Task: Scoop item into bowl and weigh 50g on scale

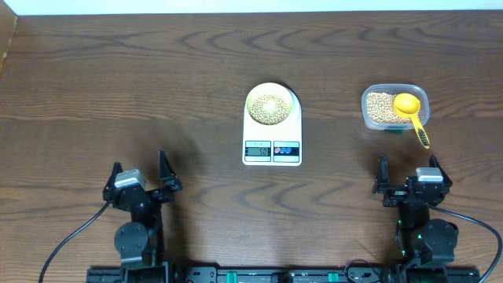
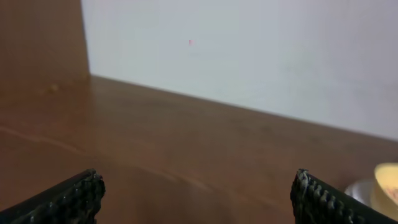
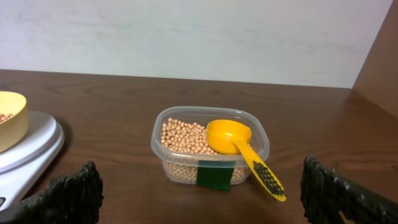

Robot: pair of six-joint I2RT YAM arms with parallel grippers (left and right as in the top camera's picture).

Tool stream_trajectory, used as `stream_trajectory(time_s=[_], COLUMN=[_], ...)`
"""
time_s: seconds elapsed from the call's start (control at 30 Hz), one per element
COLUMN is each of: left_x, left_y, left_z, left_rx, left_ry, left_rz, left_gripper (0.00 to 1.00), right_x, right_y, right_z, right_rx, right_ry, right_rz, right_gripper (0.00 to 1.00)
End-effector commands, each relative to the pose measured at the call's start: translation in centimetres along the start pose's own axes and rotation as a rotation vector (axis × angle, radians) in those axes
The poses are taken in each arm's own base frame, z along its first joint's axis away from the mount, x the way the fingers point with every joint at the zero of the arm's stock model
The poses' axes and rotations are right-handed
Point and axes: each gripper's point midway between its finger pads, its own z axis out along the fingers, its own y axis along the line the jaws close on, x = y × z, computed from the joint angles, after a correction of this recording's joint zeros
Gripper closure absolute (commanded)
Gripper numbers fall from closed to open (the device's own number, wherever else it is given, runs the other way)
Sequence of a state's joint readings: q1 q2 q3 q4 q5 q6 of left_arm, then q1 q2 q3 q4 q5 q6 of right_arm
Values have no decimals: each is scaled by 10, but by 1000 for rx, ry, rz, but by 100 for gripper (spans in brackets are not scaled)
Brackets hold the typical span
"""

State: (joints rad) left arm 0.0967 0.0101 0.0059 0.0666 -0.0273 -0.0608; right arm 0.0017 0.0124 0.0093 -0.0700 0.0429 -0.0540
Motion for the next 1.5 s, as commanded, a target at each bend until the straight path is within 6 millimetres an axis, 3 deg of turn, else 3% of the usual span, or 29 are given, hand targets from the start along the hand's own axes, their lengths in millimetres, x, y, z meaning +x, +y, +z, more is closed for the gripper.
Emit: stream_trajectory(time_s=[0.0,0.27,0.87,1.23,1.47], left_x=[6,34,34,34,35], left_y=[-6,-13,-6,-24,-24], left_z=[-1,-3,-3,-5,-5], left_rx=[39,83,43,156,150], left_ry=[22,139,139,141,137], left_rz=[-11,-9,2,63,122], left_gripper=[2,2,2,2,2], right_x=[1,1,1,1,1], right_y=[-2,-2,-2,-2,-2], right_z=[0,0,0,0,0], right_rx=[5,5,5,5,5], right_ry=[-1,-1,-1,-1,-1], right_rz=[17,17,17,17,17], right_gripper=[1,1,1,1,1])
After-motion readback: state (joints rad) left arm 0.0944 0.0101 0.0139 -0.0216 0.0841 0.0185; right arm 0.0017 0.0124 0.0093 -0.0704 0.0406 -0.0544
